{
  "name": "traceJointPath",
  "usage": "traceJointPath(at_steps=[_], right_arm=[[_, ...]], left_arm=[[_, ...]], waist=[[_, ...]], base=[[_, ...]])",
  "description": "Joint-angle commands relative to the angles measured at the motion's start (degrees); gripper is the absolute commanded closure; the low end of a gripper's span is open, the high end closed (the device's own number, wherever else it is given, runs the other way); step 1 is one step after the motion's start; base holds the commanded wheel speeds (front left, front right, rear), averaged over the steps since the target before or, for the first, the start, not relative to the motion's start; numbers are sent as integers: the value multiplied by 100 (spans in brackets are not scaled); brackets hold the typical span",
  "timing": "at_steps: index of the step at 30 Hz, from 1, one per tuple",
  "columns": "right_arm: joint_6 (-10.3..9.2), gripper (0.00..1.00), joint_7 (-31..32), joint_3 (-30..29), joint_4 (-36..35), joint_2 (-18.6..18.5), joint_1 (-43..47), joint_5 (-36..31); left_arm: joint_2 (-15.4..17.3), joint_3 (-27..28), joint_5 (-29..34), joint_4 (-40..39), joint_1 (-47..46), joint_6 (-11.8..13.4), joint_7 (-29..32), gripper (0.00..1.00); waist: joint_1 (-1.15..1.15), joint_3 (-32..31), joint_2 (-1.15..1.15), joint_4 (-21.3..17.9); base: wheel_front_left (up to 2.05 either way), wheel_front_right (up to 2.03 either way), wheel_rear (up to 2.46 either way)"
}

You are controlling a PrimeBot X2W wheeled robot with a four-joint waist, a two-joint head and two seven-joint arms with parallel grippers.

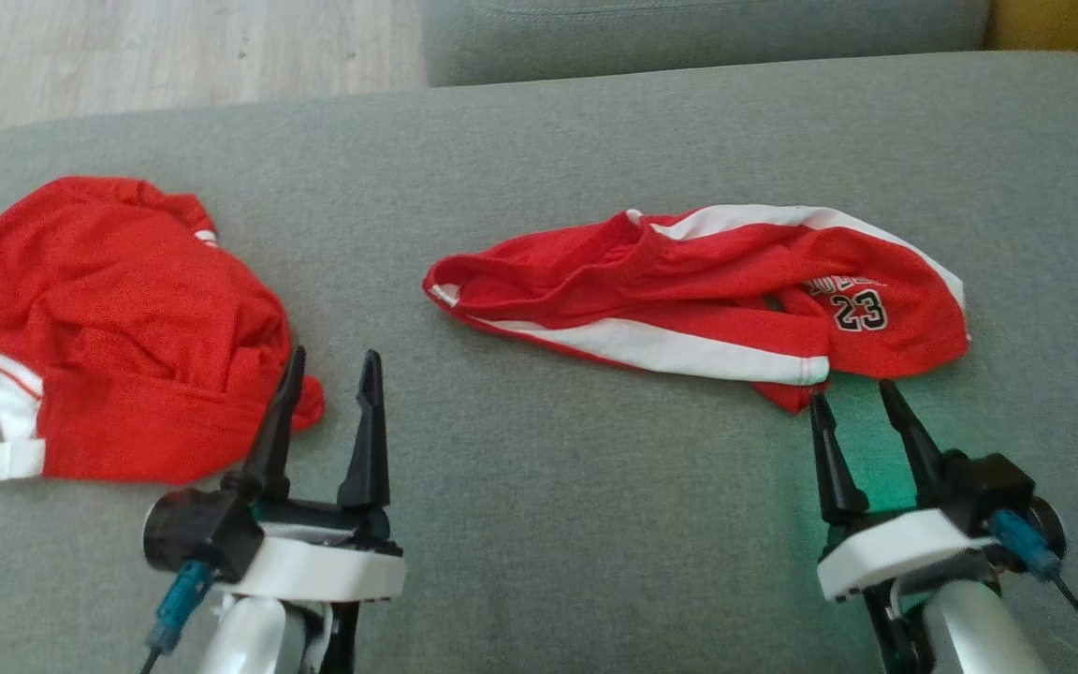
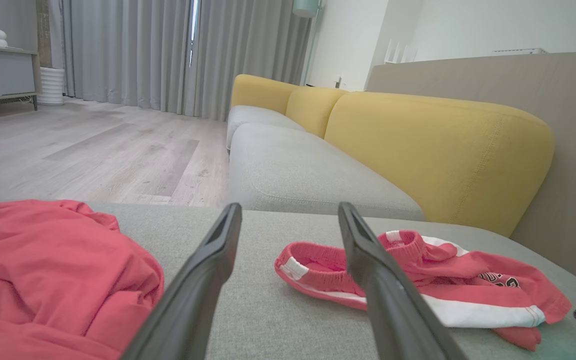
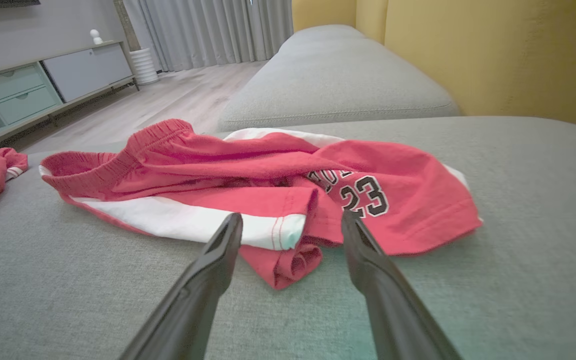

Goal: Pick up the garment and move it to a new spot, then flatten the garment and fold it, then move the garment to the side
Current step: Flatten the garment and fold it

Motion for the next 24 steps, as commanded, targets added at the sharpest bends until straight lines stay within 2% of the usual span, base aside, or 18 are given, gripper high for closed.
traceJointPath(at_steps=[1,11,21,22,24], right_arm=[[39,0,-62,174,-38,-10,-357,45],[39,0,-62,221,892,-10,-894,352],[39,0,-62,266,1172,-9,-1132,501],[39,22,-62,286,1182,-9,-1138,516],[39,100,-62,319,1186,-9,-1148,533]], left_arm=[[9,125,33,-156,-199,-18,-46,0],[9,38,-1,-169,-277,-4,-46,0],[9,30,2,-131,-331,13,-46,0],[9,36,3,-127,-330,12,-46,0],[9,50,7,-118,-330,13,-46,0]], waist=[[0,43,0,74],[0,236,0,332],[0,311,0,402],[0,307,0,399],[0,299,0,388]], base=[[0,0,0],[0,0,0],[0,0,0],[0,0,0],[0,0,0]])
